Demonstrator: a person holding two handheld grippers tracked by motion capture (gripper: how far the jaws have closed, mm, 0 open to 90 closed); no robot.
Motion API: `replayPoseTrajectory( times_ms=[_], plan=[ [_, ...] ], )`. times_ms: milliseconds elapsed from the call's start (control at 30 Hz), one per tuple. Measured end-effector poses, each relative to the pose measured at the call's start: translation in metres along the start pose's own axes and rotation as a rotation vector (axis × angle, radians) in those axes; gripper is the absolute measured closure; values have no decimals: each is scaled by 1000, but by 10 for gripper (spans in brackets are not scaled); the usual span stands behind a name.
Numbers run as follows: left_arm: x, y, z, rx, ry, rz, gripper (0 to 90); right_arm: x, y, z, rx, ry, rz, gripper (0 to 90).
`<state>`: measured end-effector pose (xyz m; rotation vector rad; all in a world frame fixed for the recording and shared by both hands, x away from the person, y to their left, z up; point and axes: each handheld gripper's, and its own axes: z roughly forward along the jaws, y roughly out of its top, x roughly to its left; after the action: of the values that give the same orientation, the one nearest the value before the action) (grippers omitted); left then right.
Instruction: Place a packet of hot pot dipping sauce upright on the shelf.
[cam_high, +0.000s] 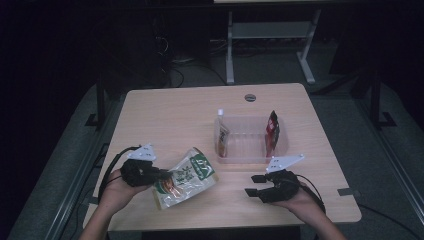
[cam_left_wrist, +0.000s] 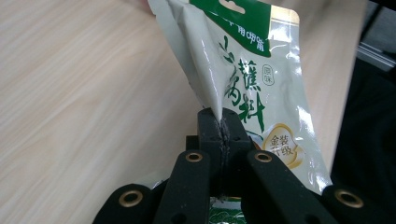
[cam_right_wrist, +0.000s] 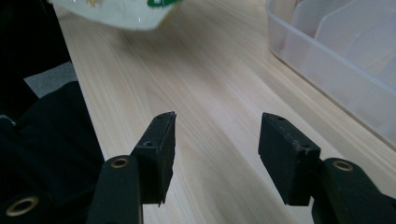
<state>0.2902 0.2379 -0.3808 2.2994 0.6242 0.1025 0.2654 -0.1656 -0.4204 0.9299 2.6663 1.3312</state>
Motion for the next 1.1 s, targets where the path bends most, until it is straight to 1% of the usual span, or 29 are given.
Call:
replayPoseTrajectory(
  times_ms=[33, 200, 233, 267, 300, 333, 433, 633, 700, 800, 833, 967, 1100],
  plan=[
    [-4, 3, 4, 4, -13, 16, 895, 0, 0, 0, -1, 6, 1, 452],
    [-19, 11, 21, 0, -59, 52, 895, 2, 2, 3, -11, 45, -2, 451],
    [-23, 13, 25, 5, -68, 68, 895, 3, 3, 3, -15, 49, -4, 450],
    [-25, 14, 28, 3, -75, 68, 895, 4, 3, 4, -20, 59, 1, 450],
    [-29, 16, 32, 3, -75, 84, 895, 4, 4, 4, -23, 66, 1, 450],
    [-30, 17, 34, 2, -78, 88, 895, 4, 4, 5, -27, 77, 1, 450],
    [-37, 20, 42, -2, -92, 107, 895, 5, 5, 7, -31, 90, -1, 451],
    [-47, 28, 50, -27, -123, 136, 895, 5, 6, 11, -28, 111, 2, 452],
    [-50, 32, 52, -33, -135, 152, 896, 5, 6, 12, -31, 127, 11, 452],
    [-56, 36, 55, -49, -146, 167, 896, 5, 7, 15, -32, 144, 13, 453],
    [-57, 37, 57, -46, -153, 174, 896, 5, 7, 16, -31, 147, 10, 457],
    [-59, 38, 62, -46, -151, 181, 895, 5, 7, 17, -30, 164, 6, 532],
    [-57, 37, 62, -59, -144, 186, 895, 1, 6, 17, -39, 199, 28, 618]
  ],
)
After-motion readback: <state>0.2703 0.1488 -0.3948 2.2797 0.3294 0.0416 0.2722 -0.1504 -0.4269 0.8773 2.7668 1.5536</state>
